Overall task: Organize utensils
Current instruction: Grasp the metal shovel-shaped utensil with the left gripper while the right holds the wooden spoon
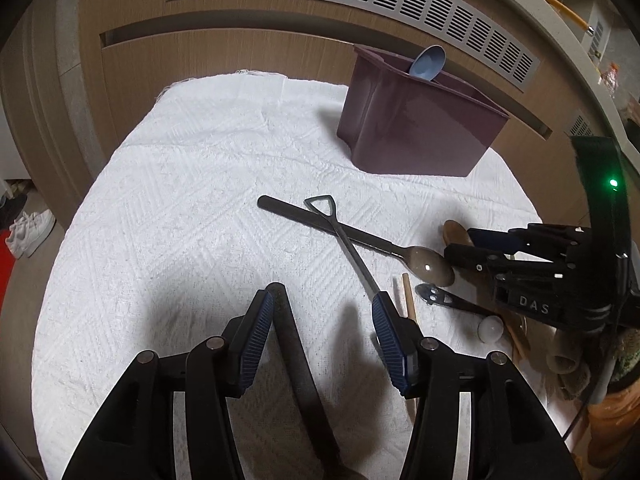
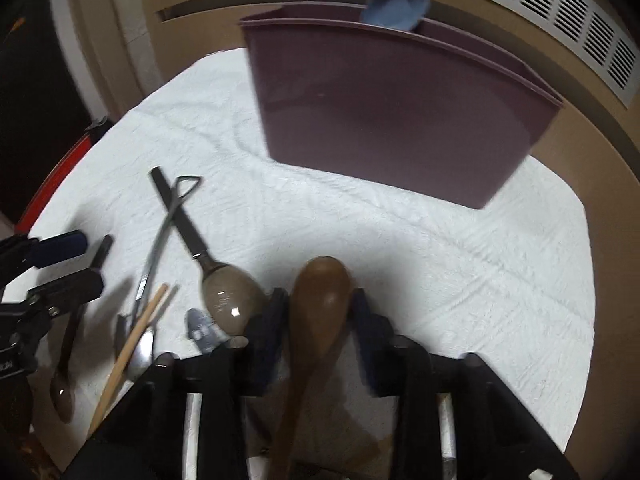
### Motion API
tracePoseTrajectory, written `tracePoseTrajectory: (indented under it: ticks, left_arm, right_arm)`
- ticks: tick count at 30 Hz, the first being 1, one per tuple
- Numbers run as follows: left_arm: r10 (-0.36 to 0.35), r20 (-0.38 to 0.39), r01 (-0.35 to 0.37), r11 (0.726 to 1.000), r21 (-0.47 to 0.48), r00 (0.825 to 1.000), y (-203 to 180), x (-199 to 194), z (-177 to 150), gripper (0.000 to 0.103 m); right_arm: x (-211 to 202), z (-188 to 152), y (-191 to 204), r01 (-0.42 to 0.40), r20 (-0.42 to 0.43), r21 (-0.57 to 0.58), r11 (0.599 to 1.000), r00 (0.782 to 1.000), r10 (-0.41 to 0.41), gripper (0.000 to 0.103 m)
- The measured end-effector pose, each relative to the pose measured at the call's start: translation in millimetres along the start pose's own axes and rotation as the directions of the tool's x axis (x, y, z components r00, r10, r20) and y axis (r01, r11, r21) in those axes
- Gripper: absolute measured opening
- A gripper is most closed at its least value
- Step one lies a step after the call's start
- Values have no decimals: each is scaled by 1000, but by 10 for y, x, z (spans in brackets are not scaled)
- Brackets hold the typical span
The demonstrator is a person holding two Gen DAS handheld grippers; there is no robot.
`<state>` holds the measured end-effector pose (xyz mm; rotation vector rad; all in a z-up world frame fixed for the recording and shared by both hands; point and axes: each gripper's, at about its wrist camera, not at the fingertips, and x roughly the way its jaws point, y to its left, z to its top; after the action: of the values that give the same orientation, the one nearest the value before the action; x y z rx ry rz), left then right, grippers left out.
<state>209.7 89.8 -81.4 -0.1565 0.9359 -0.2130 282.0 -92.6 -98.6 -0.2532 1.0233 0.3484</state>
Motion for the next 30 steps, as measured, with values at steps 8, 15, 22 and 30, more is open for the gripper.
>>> tracePoseTrajectory:
  ticks: [8, 15, 22, 30]
  left_arm:
    - [44, -32, -45, 998, -47, 999, -132, 127, 311, 51]
    - [135, -112, -143, 988, -62, 984, -242, 545, 630, 36]
    - [234, -116, -229, 972, 59, 965, -307, 774, 758, 37]
    - [106, -133, -88, 987, 134, 985, -404, 812, 735, 37]
  right_arm:
    - [-381, -53, -171, -20, 112, 9, 1000, 994, 19, 28]
    - [-560, -227, -372, -10, 177, 46, 999, 984, 2, 28]
    - [-653, -349, -474, -32, 223, 70, 997, 975, 16, 28]
    - [-555, -425, -504, -63, 227, 85, 994, 973, 42, 28]
